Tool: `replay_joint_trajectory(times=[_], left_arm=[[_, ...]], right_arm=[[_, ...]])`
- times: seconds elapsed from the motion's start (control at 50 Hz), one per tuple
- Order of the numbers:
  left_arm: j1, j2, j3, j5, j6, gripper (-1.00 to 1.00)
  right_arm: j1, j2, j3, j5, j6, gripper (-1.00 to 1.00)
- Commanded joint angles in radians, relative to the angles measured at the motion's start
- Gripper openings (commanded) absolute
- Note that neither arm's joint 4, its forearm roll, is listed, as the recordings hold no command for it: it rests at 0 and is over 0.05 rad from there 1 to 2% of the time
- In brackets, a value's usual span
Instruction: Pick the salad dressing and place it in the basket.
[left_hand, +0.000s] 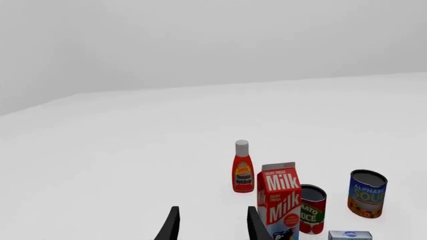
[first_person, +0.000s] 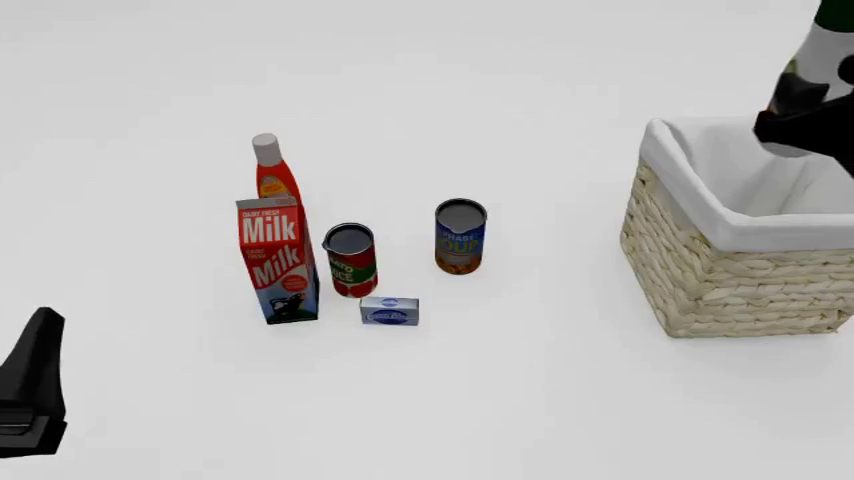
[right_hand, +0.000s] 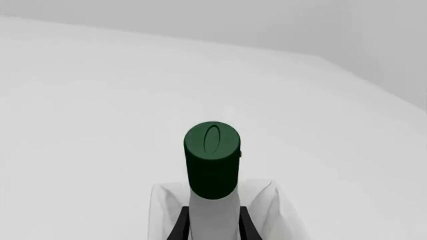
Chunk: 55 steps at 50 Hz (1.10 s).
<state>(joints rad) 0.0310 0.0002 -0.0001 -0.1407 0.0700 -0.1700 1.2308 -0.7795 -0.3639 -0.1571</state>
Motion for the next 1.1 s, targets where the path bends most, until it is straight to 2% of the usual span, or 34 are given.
replay_joint_trajectory(times=[0.02, 0.34, 0.46, 0.5, 0.82, 1.1], left_arm=[[-0.001, 0.000, 0.000, 0.002, 0.001, 1.00], [-0.004, 0.000, 0.000, 0.001, 0.002, 1.00], [-0.004, 0.000, 0.000, 0.001, 0.004, 1.00], [-0.005, 0.000, 0.000, -0.001, 0.005, 1.00], [-0.003, 0.000, 0.000, 0.000, 0.008, 1.00], [-0.001, 0.000, 0.000, -0.002, 0.010, 1.00]], right_arm=[[-0.012, 0.092, -0.058, -0.009, 0.007, -1.00], [-0.033, 0.190, -0.136, 0.016, -0.010, -1.00], [-0.043, 0.233, -0.166, 0.036, 0.003, -1.00], [-0.044, 0.244, -0.179, 0.051, 0.023, -1.00], [-0.059, 0.299, -0.210, 0.069, 0.023, -1.00], [-0.061, 0.346, -0.209, 0.063, 0.048, -1.00]])
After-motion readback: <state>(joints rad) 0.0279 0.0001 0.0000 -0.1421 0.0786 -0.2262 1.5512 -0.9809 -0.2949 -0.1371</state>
